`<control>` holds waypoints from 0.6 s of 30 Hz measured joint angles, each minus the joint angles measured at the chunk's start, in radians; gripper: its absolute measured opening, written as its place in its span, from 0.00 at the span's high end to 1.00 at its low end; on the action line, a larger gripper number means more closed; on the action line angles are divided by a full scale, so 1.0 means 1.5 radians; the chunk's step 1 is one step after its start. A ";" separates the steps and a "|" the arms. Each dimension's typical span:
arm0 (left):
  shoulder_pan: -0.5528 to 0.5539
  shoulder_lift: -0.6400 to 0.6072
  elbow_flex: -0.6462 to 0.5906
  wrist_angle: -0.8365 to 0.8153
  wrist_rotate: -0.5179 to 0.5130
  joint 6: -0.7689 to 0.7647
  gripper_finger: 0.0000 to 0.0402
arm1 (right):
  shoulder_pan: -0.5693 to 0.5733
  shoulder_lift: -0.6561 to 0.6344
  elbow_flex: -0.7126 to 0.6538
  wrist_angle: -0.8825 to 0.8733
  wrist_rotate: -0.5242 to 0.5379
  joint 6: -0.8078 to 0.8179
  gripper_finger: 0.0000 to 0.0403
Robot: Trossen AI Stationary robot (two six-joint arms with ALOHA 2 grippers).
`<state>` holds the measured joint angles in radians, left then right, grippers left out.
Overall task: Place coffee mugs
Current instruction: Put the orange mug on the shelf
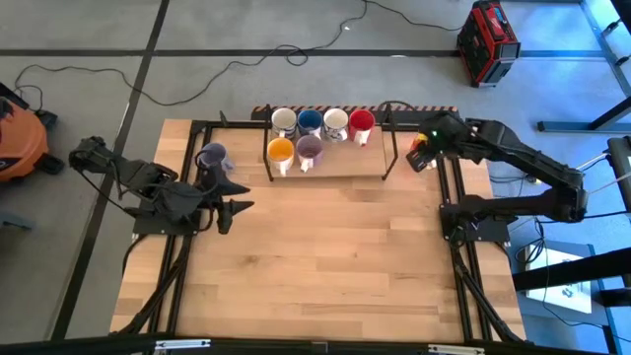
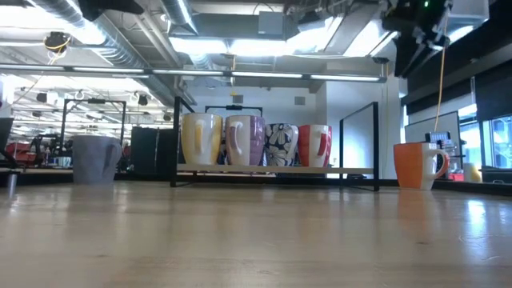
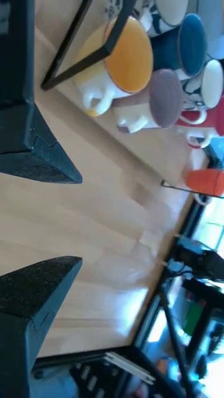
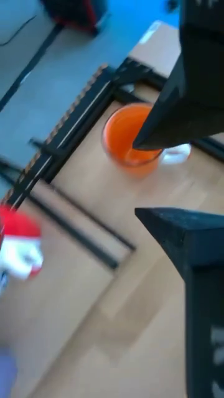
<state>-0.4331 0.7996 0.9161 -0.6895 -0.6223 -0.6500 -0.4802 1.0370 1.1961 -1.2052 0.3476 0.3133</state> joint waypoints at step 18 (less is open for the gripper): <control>0.150 0.009 0.000 0.037 0.070 0.092 0.51 | -0.249 0.061 -0.194 0.114 -0.177 -0.201 0.45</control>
<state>-0.2075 0.8127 0.9165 -0.6346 -0.5166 -0.5126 -0.8538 1.1281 0.9045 -1.0347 0.0818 0.0116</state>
